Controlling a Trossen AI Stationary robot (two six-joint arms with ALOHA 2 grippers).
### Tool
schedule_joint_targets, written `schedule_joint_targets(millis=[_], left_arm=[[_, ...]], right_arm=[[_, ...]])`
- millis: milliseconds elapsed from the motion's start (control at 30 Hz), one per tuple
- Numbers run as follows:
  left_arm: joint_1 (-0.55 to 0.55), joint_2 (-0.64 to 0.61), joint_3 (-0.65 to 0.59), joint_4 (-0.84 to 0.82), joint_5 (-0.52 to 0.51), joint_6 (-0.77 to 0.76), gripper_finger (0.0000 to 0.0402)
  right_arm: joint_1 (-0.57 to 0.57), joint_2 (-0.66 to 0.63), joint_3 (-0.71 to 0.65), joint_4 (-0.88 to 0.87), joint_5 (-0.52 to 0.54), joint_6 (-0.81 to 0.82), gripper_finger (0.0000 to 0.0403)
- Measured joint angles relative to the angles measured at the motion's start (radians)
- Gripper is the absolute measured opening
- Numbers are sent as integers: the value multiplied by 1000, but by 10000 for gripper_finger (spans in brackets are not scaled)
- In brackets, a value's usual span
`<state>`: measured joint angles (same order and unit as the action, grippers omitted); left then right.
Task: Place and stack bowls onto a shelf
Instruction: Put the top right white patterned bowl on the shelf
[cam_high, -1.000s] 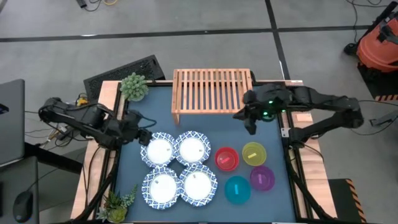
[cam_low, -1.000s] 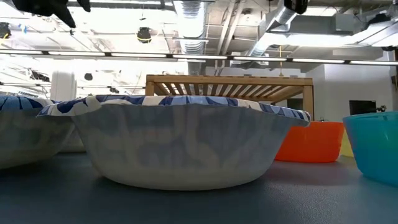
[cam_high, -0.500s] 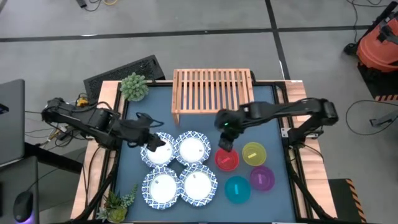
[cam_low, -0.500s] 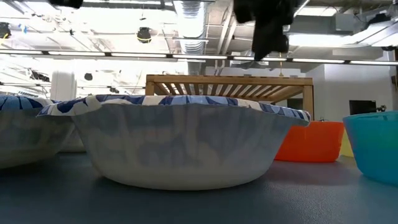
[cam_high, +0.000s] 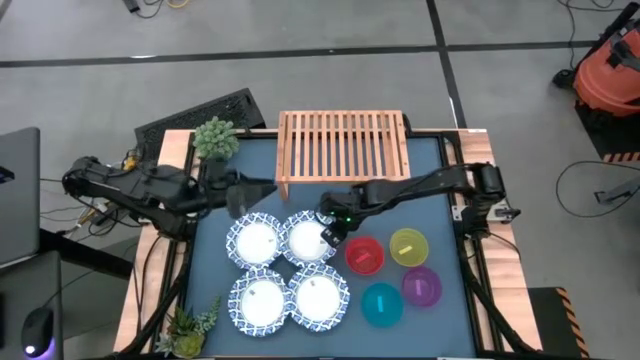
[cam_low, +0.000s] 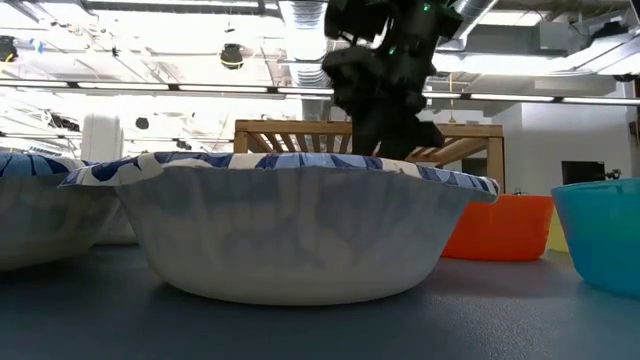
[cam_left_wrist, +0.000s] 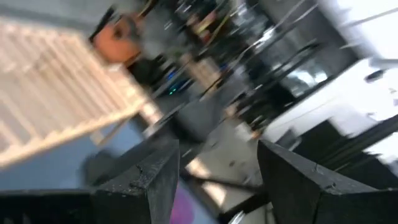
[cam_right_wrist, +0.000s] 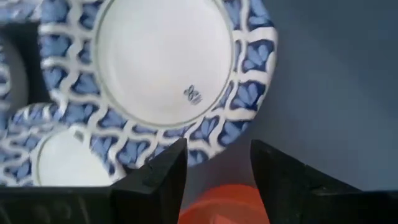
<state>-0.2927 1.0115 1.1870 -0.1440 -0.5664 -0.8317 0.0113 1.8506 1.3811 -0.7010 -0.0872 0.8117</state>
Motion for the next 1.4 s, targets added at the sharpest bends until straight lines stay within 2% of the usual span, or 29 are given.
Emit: schedule_joint_targets(millis=[167, 367, 500, 700, 833, 1000, 1100, 1400], left_arm=[[-9, 0, 0, 142, 12, 173, 201], [-13, 2, 0, 233, 17, 293, 201], [-12, 6, 0, 359, 88, 367, 201], [-13, -4, 0, 543, 233, 574, 201], [-23, -5, 0, 471, 295, 607, 201], [-35, 17, 0, 234, 126, 469, 201], [-19, 23, 0, 205, 60, 427, 201], [-19, 20, 0, 204, 74, 408, 201]], right_arm=[[-1, 4, 0, 4, 69, 37, 205], [-7, 4, 0, -3, 129, 55, 205], [-7, 4, 0, -5, 117, 63, 205], [-13, 4, 0, -3, 116, 78, 205], [-14, 4, 0, -2, 116, 78, 205], [-13, 4, 0, -2, 115, 79, 205], [-13, 4, 0, -1, 115, 79, 205], [-19, 77, 0, 49, 145, 17, 205]])
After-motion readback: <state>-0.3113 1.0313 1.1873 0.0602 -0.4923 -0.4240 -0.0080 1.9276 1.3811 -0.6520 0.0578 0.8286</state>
